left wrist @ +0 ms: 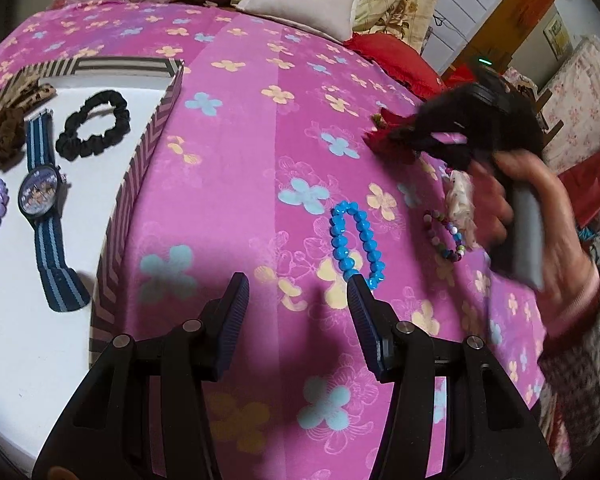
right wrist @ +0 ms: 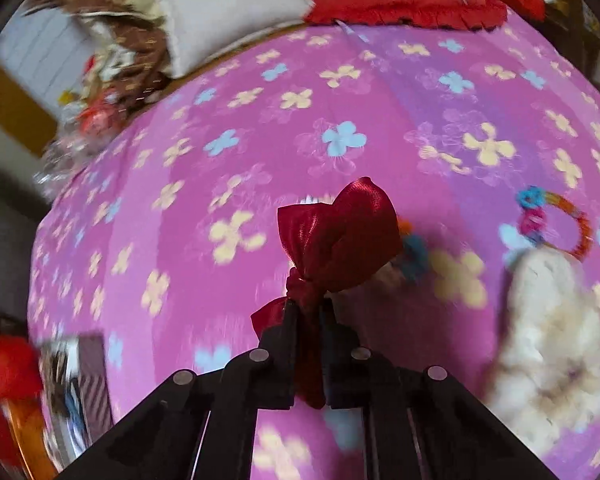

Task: Organize jewelry
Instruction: 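Grasp the blue bead bracelet with the left tool while the right tool holds the red bow, then carry the blue bracelet and red bow into the tray with both tools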

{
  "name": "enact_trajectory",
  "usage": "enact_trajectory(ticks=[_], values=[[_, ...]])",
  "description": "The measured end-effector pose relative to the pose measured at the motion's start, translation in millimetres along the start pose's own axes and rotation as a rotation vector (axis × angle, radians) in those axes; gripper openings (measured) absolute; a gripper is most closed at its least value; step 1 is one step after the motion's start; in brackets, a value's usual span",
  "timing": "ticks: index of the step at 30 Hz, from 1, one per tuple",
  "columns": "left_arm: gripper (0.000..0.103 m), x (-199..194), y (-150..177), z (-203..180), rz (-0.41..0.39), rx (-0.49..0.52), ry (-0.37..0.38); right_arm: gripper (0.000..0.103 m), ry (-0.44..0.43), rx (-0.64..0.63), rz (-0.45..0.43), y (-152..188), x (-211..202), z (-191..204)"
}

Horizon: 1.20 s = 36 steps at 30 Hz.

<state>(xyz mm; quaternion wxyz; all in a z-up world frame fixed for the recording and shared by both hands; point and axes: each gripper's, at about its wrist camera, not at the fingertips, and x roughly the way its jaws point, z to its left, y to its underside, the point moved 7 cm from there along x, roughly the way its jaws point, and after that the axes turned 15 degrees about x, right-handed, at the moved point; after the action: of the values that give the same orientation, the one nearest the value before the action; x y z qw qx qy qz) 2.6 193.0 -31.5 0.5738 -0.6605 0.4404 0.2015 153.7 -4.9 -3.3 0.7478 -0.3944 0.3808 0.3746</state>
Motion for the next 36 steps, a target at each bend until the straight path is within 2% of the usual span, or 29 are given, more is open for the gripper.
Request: enact_trajectory(ticks=[2,5,8,10,13,16,20,25,26,27,28,31,34,36], values=[[0.050,0.2,0.3,-1.5,0.001,-0.006,0.021,0.009,-0.030,-0.070,-0.034,21.4,-36.5,-11.8],[0.050,0.3,1.0,-8.3,-0.004,0.032,0.011,0.009,-0.044,-0.153,-0.083,51.9,-79.3,-31.3],[0.050,6.8,2.8,-17.6,0.010,0.050,0.026,0.009,-0.065,-0.201,-0.081,88.6,-110.3,-56.5],[0.050,13.0,1.8,-19.7,0.028,0.043,0.013,0.009,-0.084,-0.209,-0.079,103.9,-121.0,-69.8],[0.050,16.3,-6.8,-26.2,0.016,0.050,0.006,0.009,-0.120,-0.204,-0.063,125.0,-127.8,-85.3],[0.050,24.5,-16.0,-27.1,0.024,0.082,-0.036,0.009,-0.163,-0.193,-0.037,139.2,-129.0,-91.3],[0.049,42.7,-23.4,-25.5,0.063,0.096,-0.033,0.009,-0.173,-0.223,-0.049,148.8,-130.4,-89.7],[0.037,52.6,-32.8,-33.8,0.069,0.149,-0.064,0.009,-0.196,-0.226,-0.038,153.5,-125.4,-87.6],[0.026,55.6,-33.9,-36.7,0.073,0.174,-0.094,0.009,-0.193,-0.222,-0.034,154.0,-122.4,-87.8],[0.011,57.3,-34.3,-38.2,0.076,0.192,-0.121,0.009,-0.191,-0.220,-0.031,154.0,-121.1,-88.0],[0.008,58.9,-34.1,-40.0,0.082,0.215,-0.155,0.009,-0.188,-0.219,-0.025,155.1,-118.2,-87.7],[0.007,57.3,-31.3,-40.8,0.084,0.213,-0.172,0.009,-0.172,-0.230,-0.021,158.3,-114.4,-86.0],[0.007,44.4,-27.9,-36.7,0.068,0.156,-0.133,0.009,-0.159,-0.254,-0.028,161.2,-115.0,-80.3],[0.007,24.0,-27.8,-34.3,0.025,0.135,-0.099,0.009,-0.154,-0.269,-0.036,163.3,-117.0,-75.1]])
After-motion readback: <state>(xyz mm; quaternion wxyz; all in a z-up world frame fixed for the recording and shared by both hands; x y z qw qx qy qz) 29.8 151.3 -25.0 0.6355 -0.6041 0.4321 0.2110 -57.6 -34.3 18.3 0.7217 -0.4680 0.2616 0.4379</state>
